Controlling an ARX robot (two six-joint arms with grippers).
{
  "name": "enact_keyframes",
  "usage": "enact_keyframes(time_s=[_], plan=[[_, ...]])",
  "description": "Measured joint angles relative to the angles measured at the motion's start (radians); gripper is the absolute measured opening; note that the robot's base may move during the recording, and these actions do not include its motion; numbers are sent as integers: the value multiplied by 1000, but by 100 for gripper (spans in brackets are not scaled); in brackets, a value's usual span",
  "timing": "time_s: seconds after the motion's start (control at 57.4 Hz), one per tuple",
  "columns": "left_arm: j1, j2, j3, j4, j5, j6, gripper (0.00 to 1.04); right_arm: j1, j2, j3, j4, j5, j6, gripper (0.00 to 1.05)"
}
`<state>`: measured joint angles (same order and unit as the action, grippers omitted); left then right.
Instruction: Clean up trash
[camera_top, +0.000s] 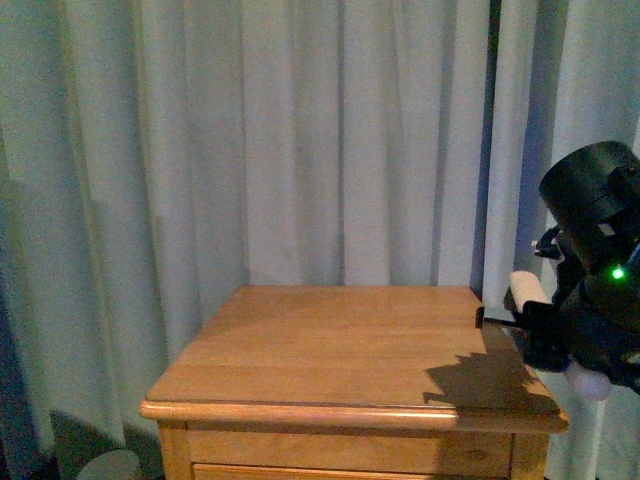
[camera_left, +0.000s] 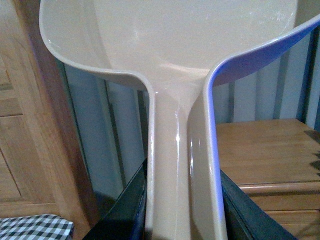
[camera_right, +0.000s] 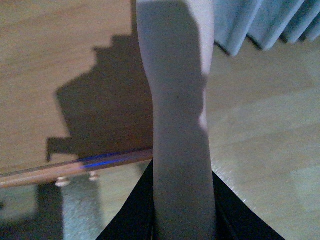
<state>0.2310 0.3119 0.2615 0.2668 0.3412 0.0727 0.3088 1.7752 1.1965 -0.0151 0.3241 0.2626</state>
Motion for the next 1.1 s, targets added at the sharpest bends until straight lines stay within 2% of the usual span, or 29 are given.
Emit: enact_keyframes(time_s=[0.209,0.296,0.436,0.575,0.872,1.098], plan=[[0,0,0,0,0,0,28,40,-295,-285,304,43,-245,20],[0,0,0,0,0,0,28,54,-451,-415,333,43,-283,20],[0,0,0,0,0,0,28,65,-697,-597,301,80,-286,20],[0,0,0,0,0,0,28,70,-941,-699,224,136,-274,20],[0,0,0,0,0,0,28,92,-1332,-760,61,243,-264,20],[0,0,0,0,0,0,28,99,-1352,-761,45,271,-267,20]])
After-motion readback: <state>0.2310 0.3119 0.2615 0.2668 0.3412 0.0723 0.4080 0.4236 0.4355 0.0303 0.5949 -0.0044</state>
